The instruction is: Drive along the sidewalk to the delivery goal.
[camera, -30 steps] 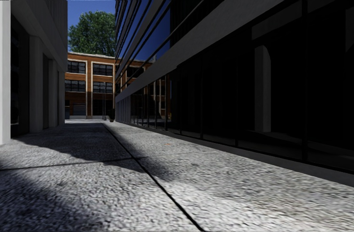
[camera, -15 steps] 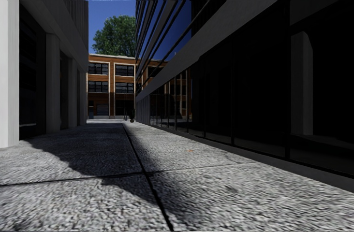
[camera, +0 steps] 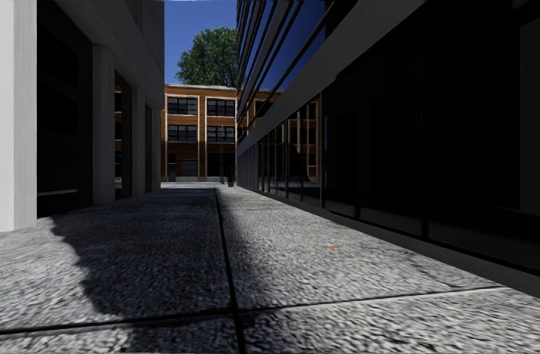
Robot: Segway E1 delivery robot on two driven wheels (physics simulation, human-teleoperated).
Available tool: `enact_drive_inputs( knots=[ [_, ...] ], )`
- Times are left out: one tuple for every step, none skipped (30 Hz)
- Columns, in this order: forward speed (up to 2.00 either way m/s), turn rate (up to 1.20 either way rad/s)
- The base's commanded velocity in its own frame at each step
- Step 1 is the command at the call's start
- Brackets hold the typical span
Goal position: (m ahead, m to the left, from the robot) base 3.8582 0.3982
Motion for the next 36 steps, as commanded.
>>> enact_drive_inputs(
  knots=[
    [1.90, 0.36],
    [1.90, 0.36],
    [1.90, 0.36],
    [1.90, 0.36],
    [1.90, 0.36],
    [1.90, 0.36],
    [1.90, 0.36],
    [1.90, 0.36],
    [1.90, 0.35],
    [1.90, 0.21],
    [1.90, 0.21],
    [1.90, 0.00],
    [1.90, 0.00],
    [1.90, 0.00],
    [1.90, 0.00],
    [1.89, 0.00],
    [1.88, 0.00],
    [1.85, 0.00],
    [1.82, 0.00],
    [1.82, 0.00],
    [1.80, 0.00],
    [1.79, 0.00],
    [1.78, 0.00],
    [1.78, 0.00],
    [1.78, 0.00],
    [1.78, 0.00],
    [1.77, 0.00],
    [1.77, 0.00],
    [1.77, 0.00],
    [1.77, 0.00],
    [1.77, 0.00],
    [1.80, 0.00],
    [2.00, 0.00],
    [2.00, 0.00],
    [2.00, 0.00],
    [2.00, 0.00]
  ],
)
